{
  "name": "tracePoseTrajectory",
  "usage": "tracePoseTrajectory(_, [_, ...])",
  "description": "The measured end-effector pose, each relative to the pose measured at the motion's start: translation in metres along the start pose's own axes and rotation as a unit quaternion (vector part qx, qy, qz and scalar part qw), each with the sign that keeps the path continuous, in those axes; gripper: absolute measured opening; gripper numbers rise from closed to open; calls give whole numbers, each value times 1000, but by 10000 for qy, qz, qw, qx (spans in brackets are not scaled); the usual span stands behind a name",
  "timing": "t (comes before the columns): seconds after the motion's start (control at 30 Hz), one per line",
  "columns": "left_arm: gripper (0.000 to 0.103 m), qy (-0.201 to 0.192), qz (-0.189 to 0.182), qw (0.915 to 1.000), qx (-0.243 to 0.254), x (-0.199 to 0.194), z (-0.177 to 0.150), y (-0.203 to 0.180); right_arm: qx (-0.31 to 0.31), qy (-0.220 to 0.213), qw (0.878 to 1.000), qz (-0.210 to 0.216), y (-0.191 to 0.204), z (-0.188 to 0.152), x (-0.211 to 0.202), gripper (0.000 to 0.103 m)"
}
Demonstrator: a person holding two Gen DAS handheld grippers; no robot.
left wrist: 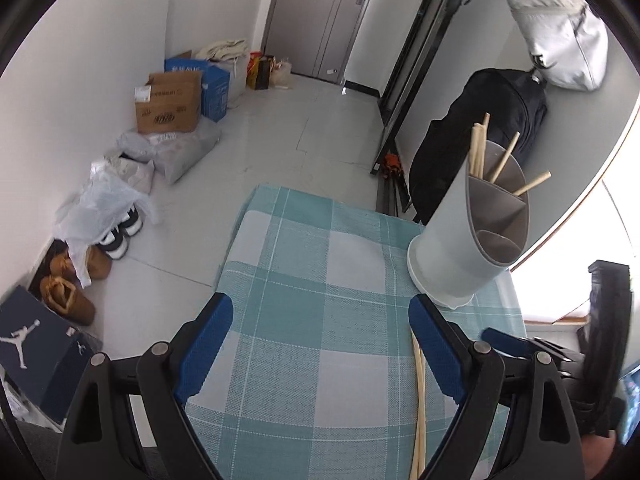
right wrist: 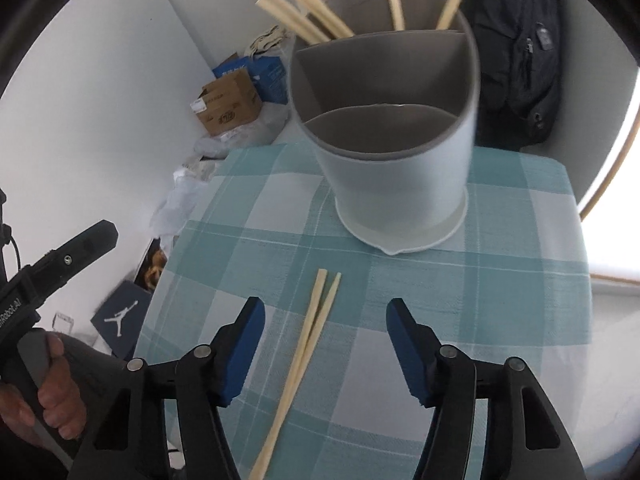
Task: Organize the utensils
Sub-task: 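Lower both tools to the last chopsticks and close the right tool on one, then grasp the last loose chopstick with the left tool while right holds its chopstick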
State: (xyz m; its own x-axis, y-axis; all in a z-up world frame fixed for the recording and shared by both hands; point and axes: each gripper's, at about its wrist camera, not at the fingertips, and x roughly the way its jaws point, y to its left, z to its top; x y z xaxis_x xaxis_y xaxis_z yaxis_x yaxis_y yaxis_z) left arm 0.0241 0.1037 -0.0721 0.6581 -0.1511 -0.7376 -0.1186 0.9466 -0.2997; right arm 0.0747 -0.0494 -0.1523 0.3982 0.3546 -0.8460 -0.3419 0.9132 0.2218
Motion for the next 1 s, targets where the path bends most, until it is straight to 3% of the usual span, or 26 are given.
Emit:
tracePoseTrajectory(0.13, [87,65,30,10000,-60,2,0,9,-439,315,9985,-76,19,8,28,50])
tracePoseTrajectory(0.27, [87,154,-87,9996,-241,5,2,17,-527,644,9963,-199,22,11,50,34])
tracePoseTrajectory(0.7, [87,344,-227,9981,-466,10,6,26,-609,831,9931,-554,24,16,63,31])
tracePoseTrajectory(0.8, [87,430,-225,9974,-539,12,6,29,-645,812,9918,-748,28,16,64,25])
tracePoseTrajectory(0.87, [87,442,-202,9972,-560,12,5,29,-606,789,9912,-870,30,17,67,16])
tracePoseTrajectory(1.0, [87,445,-92,9978,-481,13,2,27,-130,714,9949,-703,17,18,63,6])
